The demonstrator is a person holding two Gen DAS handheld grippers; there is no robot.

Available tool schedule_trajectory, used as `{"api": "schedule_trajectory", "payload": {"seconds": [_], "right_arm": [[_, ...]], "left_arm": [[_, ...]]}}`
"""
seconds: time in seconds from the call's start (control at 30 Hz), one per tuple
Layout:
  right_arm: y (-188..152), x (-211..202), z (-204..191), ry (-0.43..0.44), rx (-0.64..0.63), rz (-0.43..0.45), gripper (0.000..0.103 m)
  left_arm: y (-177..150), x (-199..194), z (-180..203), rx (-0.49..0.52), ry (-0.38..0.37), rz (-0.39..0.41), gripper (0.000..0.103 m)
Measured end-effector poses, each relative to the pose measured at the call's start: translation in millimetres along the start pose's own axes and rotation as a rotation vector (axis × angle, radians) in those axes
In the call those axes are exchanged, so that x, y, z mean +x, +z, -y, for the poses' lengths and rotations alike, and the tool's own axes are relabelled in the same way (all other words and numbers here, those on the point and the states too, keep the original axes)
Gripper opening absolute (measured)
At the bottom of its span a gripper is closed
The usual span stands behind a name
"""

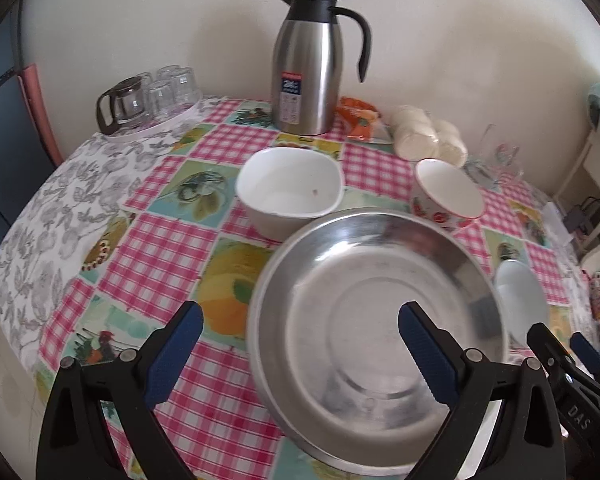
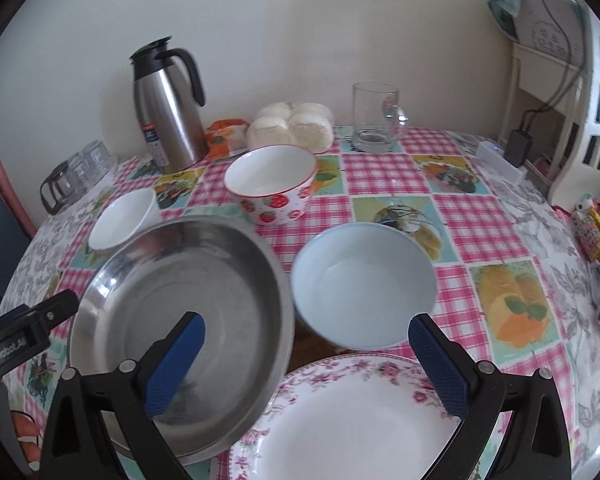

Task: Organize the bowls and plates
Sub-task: 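Open the left tool, releasing the steel basin, and withdraw, then grasp the pink-floral round plate rim with the right tool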

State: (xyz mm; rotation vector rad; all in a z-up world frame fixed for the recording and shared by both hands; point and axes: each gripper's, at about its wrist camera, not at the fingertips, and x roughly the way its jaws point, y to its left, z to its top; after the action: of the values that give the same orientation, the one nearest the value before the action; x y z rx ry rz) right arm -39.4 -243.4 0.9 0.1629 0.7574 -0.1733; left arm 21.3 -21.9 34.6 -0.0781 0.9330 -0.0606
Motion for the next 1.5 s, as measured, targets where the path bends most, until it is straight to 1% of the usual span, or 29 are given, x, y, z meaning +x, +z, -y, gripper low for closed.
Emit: {"api": "schedule_trajectory", "payload": {"seconds": [0.1,0.17,0.27,0.4,0.47,0.5,0.57,0.7,0.8,0.83,0.87,0.9,0.97,1.0,1.07,1.2,1.33,1.37,1.4,1.47,1.5], "right_arm": [[0,-7,16,-0.023,0.045,0.005,0.103],[-1,-12,26,-0.037,0.062,0.011,0.103],[-3,-19,42,-0.031,0.1,0.012,0.103],[-8,-27,62,-0.021,0.16,0.004,0.103],[-12,-30,72,-0.038,0.192,-0.002,0.103],[-15,-30,77,-0.048,0.207,-0.01,0.103],[-21,-30,87,-0.054,0.242,-0.03,0.103],[-30,-25,102,-0.065,0.296,-0.073,0.103],[-37,-20,111,-0.085,0.338,-0.112,0.098],[-38,-19,113,-0.087,0.347,-0.127,0.094],[-41,-16,115,-0.09,0.355,-0.145,0.09],[-43,-12,116,-0.091,0.363,-0.167,0.088],[-47,-7,119,-0.09,0.376,-0.198,0.083],[-49,-5,120,-0.091,0.384,-0.211,0.081],[-52,-2,122,-0.096,0.398,-0.232,0.07],[-56,4,123,-0.097,0.405,-0.27,0.062],[-61,10,124,-0.093,0.405,-0.303,0.054],[-63,12,124,-0.092,0.407,-0.312,0.05],[-64,14,125,-0.092,0.41,-0.321,0.048],[-68,18,127,-0.087,0.421,-0.342,0.04],[-69,20,128,-0.085,0.425,-0.35,0.038]], "left_arm": [[-2,-7,9,-0.001,-0.093,-0.017,0.098],[-4,-13,16,0.011,-0.171,-0.003,0.098],[-8,-19,29,0.028,-0.238,-0.009,0.098],[-12,-24,43,0.023,-0.331,-0.048,0.098],[-14,-25,50,0.034,-0.342,-0.065,0.098],[-16,-26,53,0.04,-0.339,-0.076,0.098],[-20,-26,57,0.03,-0.365,-0.104,0.098],[-30,-16,62,-0.029,-0.483,-0.217,0.098],[-39,-11,68,-0.024,-0.482,-0.278,0.097],[-42,-9,71,-0.015,-0.481,-0.294,0.096],[-45,-9,73,-0.009,-0.487,-0.307,0.092],[-47,-8,75,-0.006,-0.498,-0.321,0.085],[-53,-7,79,0.008,-0.519,-0.352,0.078],[-57,-6,83,0.02,-0.524,-0.37,0.076],[-63,-4,89,0.047,-0.524,-0.397,0.072],[-77,1,103,0.095,-0.534,-0.452,0.064],[-89,7,112,0.132,-0.494,-0.482,0.063],[-92,9,113,0.138,-0.482,-0.49,0.061],[-93,12,112,0.139,-0.476,-0.5,0.057],[-97,19,111,0.132,-0.464,-0.521,0.052],[-98,22,110,0.127,-0.459,-0.528,0.047]]}}
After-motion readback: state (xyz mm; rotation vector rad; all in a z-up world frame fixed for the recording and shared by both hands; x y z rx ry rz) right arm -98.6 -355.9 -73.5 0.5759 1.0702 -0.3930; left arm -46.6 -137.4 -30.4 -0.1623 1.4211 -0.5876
